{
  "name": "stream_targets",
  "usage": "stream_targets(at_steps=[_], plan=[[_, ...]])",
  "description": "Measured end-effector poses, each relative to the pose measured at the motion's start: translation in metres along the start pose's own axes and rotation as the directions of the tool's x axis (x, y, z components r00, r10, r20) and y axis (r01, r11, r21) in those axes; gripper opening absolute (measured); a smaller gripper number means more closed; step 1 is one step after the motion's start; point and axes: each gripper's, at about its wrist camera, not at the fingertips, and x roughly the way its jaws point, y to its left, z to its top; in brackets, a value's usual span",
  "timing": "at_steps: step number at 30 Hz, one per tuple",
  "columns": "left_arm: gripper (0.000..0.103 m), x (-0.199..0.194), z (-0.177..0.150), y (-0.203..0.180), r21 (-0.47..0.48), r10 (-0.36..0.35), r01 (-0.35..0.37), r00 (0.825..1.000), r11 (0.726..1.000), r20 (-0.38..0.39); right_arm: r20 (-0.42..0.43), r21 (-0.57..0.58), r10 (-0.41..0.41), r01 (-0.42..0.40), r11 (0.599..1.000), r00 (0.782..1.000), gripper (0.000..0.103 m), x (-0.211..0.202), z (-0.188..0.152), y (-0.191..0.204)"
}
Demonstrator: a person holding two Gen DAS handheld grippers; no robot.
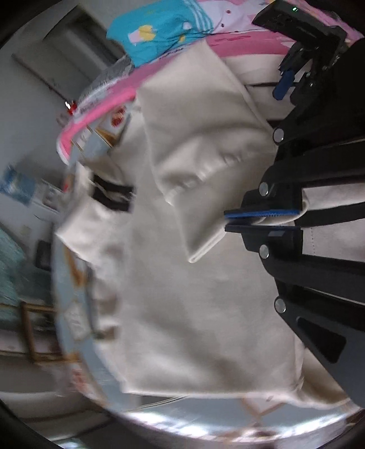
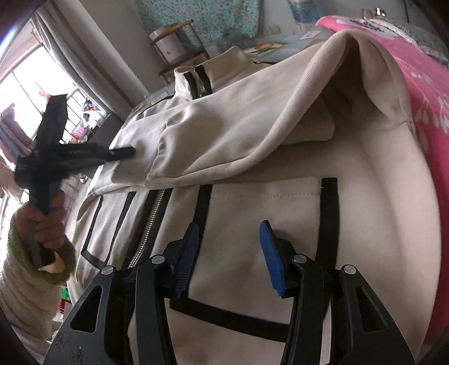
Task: Fold large clothes
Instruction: 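Fold the cuff over the jacket with the left tool while the right tool holds fabric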
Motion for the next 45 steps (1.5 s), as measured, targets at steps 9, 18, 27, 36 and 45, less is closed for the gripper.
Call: stream_targets(at_steps=[9,18,27,36,45], plan=[[0.004,-0.086,0.030,0.033,-0.021,0.073,-0.070,0.981,0.997,0.180,0.002,-0.007,-0.045,0.045,0.999,0.999,0.044,-0.001,0.001,-0.005],[0.004,-0.052,0.014,0.112,-0.175,0.131,-0.128,0.991,0.976,0.005,-0.005,-0.048,-0.104,0.104,0.993,0.995,0.044,0.000,0.006,0.003],[0.004,-0.023,0.002,0.121,-0.155,0.201,-0.206,0.978,0.966,-0.051,-0.032,0.068,-0.020,0.022,0.997,0.999,0.052,-0.046,0.021,-0.005],[0.005,-0.015,-0.002,0.122,-0.149,0.225,-0.231,0.973,0.961,-0.057,0.064,0.152,-0.041,0.031,0.988,0.997,0.061,-0.057,0.136,-0.071],[0.005,-0.012,-0.005,0.119,-0.124,0.261,-0.265,0.964,0.956,-0.044,-0.014,0.202,-0.189,0.188,0.961,0.982,0.008,0.036,0.193,-0.125]])
